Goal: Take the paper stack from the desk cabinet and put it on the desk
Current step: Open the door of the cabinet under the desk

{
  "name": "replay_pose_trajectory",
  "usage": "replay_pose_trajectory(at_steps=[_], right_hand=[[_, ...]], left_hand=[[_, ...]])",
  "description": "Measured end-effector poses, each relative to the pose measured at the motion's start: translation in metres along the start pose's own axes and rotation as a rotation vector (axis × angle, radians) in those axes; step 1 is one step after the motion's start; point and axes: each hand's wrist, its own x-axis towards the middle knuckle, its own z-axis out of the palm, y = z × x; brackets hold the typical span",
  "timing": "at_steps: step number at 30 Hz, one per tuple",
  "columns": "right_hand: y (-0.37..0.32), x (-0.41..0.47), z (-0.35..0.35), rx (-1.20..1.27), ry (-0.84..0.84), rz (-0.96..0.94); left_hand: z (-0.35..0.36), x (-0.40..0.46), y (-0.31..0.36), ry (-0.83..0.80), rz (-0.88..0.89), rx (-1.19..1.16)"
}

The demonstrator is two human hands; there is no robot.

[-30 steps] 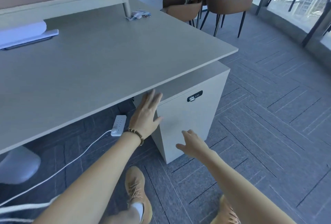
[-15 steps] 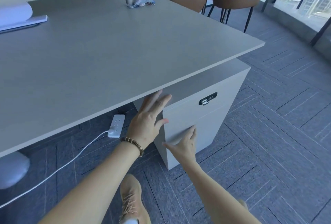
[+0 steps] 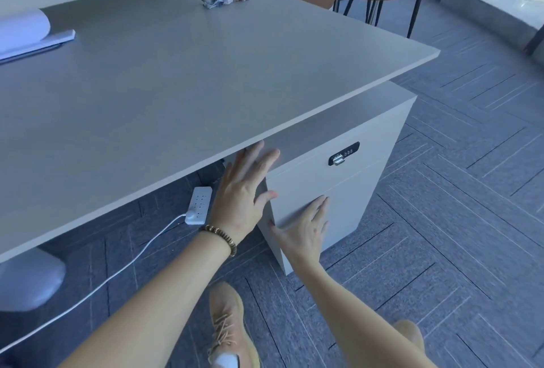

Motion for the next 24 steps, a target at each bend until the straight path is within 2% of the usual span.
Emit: replay_pose_trajectory(at_steps=[8, 12, 18, 24], right_hand=[[0.017, -0.012, -0.019, -0.046, -0.063, -0.034], [0.044, -0.032, -0.052, -0.065, -0.141, -0.103], [0.084, -0.063, -0.123, 0.074, -0.239, -0.106], [0.126, -0.066, -0.189, -0.305, -0.232, -0.081]], left_hand=[[-0.003, 0.000, 0.009, 0.016, -0.012, 0.103], [-0.007, -0.001, 0.021, 0.005, -0.055, 0.189], [-0.017, -0.006, 0.050, -0.069, -0.175, 0.271], [-0.028, -0.011, 0.073, -0.166, -0.262, 0.330]])
